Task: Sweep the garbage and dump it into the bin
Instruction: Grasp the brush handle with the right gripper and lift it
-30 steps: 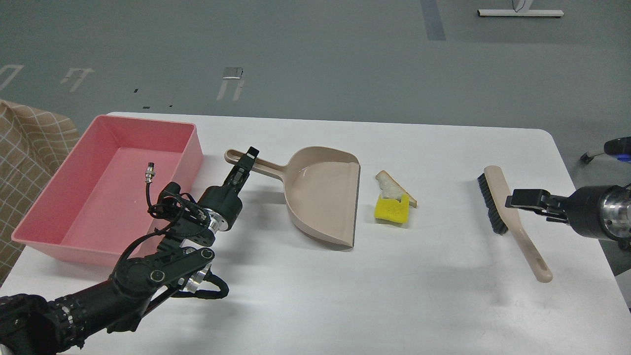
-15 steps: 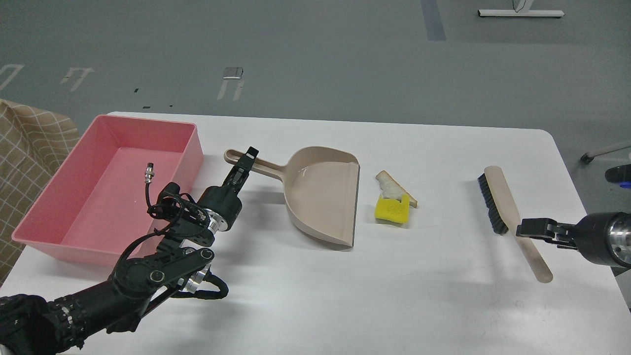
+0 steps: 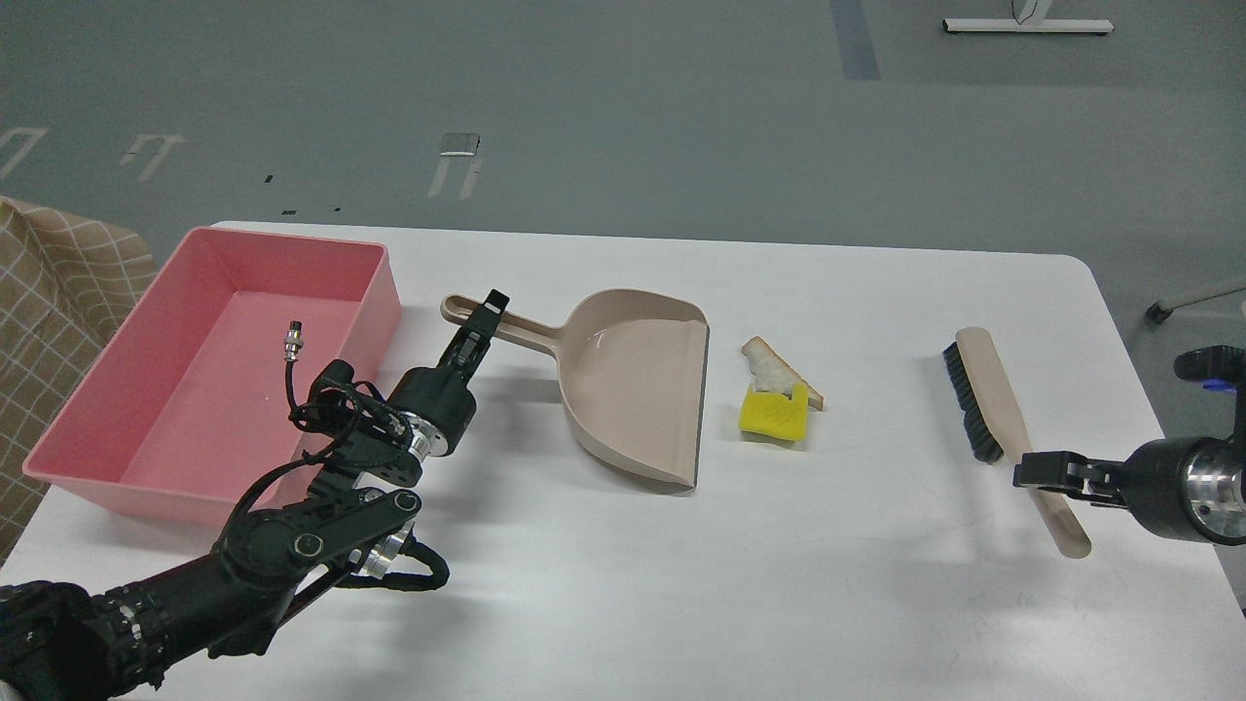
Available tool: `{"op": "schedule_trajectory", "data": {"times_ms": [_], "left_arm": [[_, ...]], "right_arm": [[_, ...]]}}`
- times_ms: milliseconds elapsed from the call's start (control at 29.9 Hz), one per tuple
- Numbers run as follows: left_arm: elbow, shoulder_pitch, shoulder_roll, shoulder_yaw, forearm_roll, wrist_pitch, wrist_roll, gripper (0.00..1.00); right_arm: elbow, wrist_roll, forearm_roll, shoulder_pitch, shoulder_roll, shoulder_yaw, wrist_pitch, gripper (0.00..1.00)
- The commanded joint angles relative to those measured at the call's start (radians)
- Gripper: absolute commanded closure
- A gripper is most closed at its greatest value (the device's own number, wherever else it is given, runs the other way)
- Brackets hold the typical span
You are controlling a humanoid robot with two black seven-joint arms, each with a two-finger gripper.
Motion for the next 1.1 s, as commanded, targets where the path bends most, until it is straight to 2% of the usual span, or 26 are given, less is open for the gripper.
{"op": "schedule_trajectory", "data": {"times_ms": [0, 134, 335, 569, 702, 769, 836, 903, 1070], "left_arm": [[0.000, 0.001, 0.004, -0.001, 0.000, 0.000, -0.001, 1.00], [0.000, 0.001, 0.005, -0.001, 0.000, 0.000, -0.001, 1.00], [0.000, 0.001, 0.008, 0.000, 0.000, 0.000, -0.001, 1.00], [0.000, -0.001, 0.008, -0.001, 0.000, 0.000, -0.001, 1.00], [0.000, 0.001, 0.008, 0.000, 0.000, 0.000, -0.001, 1.00], [0.000, 0.001, 0.010, -0.001, 0.000, 0.000, -0.001, 1.00], [0.000, -0.001, 0.010, 0.000, 0.000, 0.000, -0.001, 1.00], [0.000, -0.001, 0.010, -0.001, 0.000, 0.000, -0.001, 1.00], [0.000, -0.002, 0.010, 0.000, 0.000, 0.000, 0.000, 1.00]], "right_arm": [[-0.002, 0.002, -0.005, 0.001, 0.005, -0.003, 0.000, 0.30], [-0.005, 0.003, -0.005, 0.001, 0.025, -0.003, 0.000, 0.34], [-0.010, 0.003, -0.004, -0.001, 0.028, -0.005, 0.000, 0.51], [-0.011, 0.003, -0.002, -0.001, 0.028, -0.010, 0.000, 0.62], [-0.011, 0.003, -0.002, -0.001, 0.028, -0.011, 0.000, 0.63], [-0.010, 0.003, 0.000, -0.003, 0.028, -0.014, 0.000, 0.69], [-0.010, 0.003, 0.000, 0.001, 0.028, -0.023, 0.000, 0.70], [-0.010, 0.003, 0.000, 0.001, 0.028, -0.025, 0.000, 0.75], [-0.010, 0.006, 0.001, 0.001, 0.028, -0.023, 0.000, 0.93]]}}
